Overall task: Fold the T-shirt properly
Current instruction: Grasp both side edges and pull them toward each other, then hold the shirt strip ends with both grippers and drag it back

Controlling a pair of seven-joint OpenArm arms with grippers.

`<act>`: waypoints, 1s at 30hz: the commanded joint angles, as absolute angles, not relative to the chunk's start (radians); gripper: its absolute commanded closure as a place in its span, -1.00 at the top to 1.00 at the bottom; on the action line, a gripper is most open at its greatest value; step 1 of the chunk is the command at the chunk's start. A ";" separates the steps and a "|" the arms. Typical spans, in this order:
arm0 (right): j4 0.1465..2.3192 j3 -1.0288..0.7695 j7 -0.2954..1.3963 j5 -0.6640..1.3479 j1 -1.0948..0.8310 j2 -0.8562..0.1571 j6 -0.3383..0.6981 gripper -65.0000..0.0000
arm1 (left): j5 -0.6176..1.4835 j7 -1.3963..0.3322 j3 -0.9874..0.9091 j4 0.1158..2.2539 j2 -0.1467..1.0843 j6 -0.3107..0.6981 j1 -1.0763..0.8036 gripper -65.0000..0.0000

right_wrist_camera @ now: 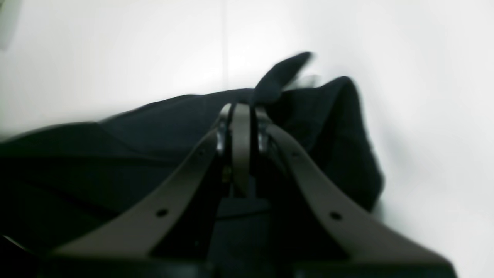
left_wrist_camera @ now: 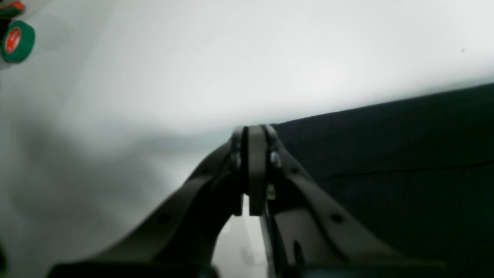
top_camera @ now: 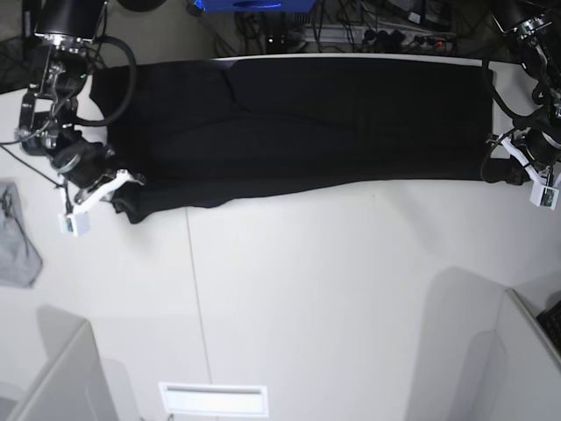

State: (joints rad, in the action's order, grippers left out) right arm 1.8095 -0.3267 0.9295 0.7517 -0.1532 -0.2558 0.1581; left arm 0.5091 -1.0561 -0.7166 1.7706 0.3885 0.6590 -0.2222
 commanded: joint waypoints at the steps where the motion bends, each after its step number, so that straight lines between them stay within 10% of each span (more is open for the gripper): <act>1: 1.844 -0.364 0.931 0.754 -0.154 -0.257 0.160 -1.00 | 0.512 -1.043 -0.725 1.788 0.414 0.657 -0.223 -1.00; 30: 1.991 -0.601 1.124 0.981 -0.343 -0.177 0.160 -1.00 | 0.509 -1.038 -0.774 1.844 0.412 0.653 -0.328 -1.00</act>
State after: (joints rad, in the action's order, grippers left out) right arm 1.9709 -0.5926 1.1450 0.9695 -0.3473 -0.1631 0.1577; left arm 0.5060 -1.0554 -0.7650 1.8286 0.3912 0.6556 -0.3313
